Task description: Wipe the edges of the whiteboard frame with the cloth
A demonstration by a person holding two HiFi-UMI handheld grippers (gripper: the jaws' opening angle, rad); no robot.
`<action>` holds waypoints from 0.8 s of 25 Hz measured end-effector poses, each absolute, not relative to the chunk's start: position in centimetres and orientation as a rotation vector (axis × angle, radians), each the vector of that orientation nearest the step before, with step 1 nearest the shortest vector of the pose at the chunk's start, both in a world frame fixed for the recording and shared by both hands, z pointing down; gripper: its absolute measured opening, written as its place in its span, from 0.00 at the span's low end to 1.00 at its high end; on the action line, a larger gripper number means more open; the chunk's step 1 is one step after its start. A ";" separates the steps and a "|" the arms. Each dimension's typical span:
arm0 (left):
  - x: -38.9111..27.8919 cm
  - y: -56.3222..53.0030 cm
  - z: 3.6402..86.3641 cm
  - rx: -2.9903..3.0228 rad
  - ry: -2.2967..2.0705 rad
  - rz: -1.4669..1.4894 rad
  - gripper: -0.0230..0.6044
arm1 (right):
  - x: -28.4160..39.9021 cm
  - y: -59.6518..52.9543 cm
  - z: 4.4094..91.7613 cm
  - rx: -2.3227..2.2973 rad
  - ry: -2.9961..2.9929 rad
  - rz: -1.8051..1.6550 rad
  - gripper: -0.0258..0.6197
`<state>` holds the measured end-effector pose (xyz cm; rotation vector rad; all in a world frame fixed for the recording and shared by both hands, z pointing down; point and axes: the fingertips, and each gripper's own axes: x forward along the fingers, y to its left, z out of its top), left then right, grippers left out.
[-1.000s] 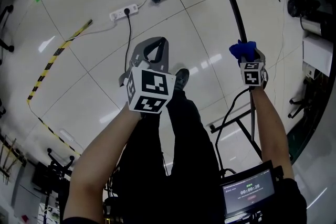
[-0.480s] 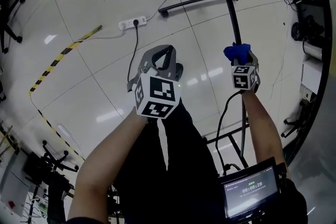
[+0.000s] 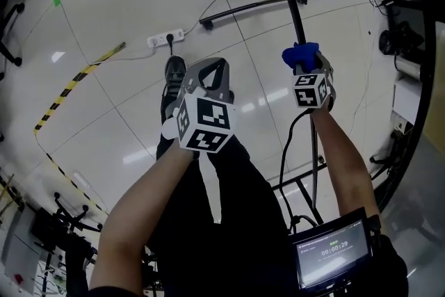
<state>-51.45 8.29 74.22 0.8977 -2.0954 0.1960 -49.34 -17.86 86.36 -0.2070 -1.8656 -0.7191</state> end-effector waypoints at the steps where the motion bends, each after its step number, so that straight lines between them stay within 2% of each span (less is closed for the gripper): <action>1: -51.7 8.0 74.4 0.907 -2.088 0.196 0.04 | -49.7 -17.8 86.4 -0.211 -1.860 -0.721 0.35; 20: -57.4 11.8 74.8 0.930 -2.052 0.176 0.04 | -57.2 -16.5 86.2 -0.151 -1.825 -0.817 0.35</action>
